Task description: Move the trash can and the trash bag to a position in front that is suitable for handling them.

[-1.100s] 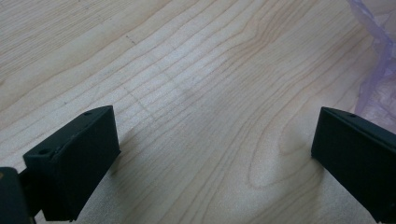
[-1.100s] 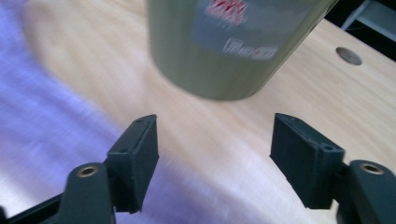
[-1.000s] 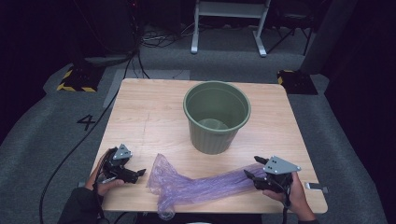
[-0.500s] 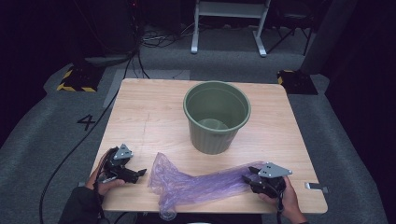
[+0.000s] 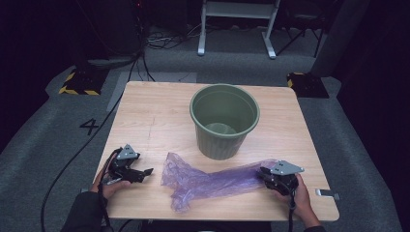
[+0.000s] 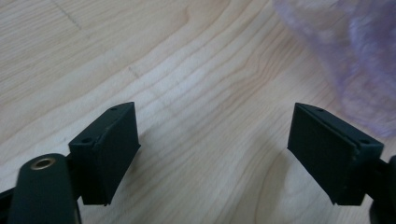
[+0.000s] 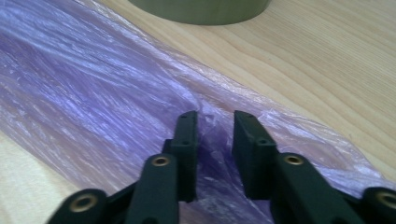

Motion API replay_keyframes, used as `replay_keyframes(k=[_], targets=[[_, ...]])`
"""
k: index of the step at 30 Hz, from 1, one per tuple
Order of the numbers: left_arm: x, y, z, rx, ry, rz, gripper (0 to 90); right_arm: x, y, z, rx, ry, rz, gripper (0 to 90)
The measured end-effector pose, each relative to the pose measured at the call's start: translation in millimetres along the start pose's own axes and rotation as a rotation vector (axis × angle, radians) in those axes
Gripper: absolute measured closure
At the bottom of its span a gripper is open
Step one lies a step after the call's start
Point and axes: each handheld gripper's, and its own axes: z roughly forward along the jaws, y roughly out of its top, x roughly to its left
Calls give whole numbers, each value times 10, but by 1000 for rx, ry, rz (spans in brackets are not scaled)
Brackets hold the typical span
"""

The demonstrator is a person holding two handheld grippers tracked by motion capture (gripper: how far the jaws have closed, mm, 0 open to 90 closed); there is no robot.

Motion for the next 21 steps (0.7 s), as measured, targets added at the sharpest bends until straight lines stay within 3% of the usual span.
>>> replay_keyframes(k=[4,6,8,18,21], targets=[[4,115,7,-38,-1,6,162,-130,14,37,-2,16,-24,698],[-8,181,4,-69,-23,-12,163,-179,32,56,3,13,-55,698],[-47,247,2,-83,-18,-26,170,-218,59,76,15,14,-60,679],[-287,647,93,-116,-106,66,174,-295,191,199,43,15,-112,649],[-373,721,162,-114,-167,113,174,-313,214,226,44,11,-110,641]])
